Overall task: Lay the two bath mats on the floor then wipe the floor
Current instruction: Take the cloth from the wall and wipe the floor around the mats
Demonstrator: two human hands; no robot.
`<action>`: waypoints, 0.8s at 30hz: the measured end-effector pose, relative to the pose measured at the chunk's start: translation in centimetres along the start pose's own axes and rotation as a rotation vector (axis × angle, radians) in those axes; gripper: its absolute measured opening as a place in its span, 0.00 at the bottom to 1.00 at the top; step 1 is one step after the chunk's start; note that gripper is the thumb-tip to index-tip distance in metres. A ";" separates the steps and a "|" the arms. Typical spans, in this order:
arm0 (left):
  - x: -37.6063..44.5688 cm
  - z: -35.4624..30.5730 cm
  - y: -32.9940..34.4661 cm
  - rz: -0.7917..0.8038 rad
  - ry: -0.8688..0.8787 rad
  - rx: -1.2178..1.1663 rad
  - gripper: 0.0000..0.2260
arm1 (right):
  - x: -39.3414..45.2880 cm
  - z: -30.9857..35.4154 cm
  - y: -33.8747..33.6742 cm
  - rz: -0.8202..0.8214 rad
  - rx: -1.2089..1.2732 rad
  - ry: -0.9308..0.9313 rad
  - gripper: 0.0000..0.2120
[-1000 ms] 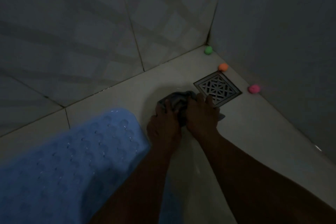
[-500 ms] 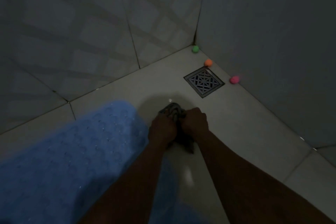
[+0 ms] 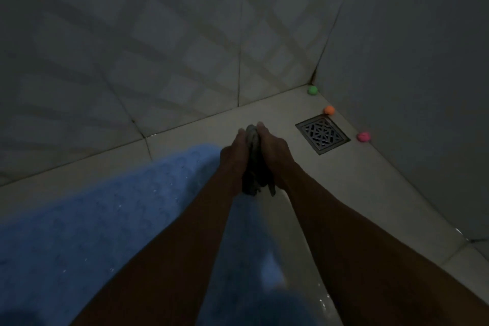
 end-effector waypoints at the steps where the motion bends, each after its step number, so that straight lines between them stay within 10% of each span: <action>1: 0.0 -1.6 -0.9 -0.083 0.002 0.080 0.20 | 0.1 0.7 1.2 -0.012 -0.011 -0.047 0.35; 18: 5.8 -6.1 -16.0 -0.609 0.098 0.589 0.34 | 4.8 0.3 15.6 -0.061 -0.173 -0.055 0.21; 24: 1.6 -5.3 -17.3 -0.615 -0.026 0.568 0.19 | 0.4 -0.4 15.8 -0.084 -0.212 0.077 0.19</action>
Point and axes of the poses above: each hand's wrist, its own x-axis towards the middle knuckle, its own y-axis out of the palm, z = x × y, the point moved 1 cm from there along x, towards the middle knuckle, and after that the axes turned 2 degrees about z, right-handed, at the moved point
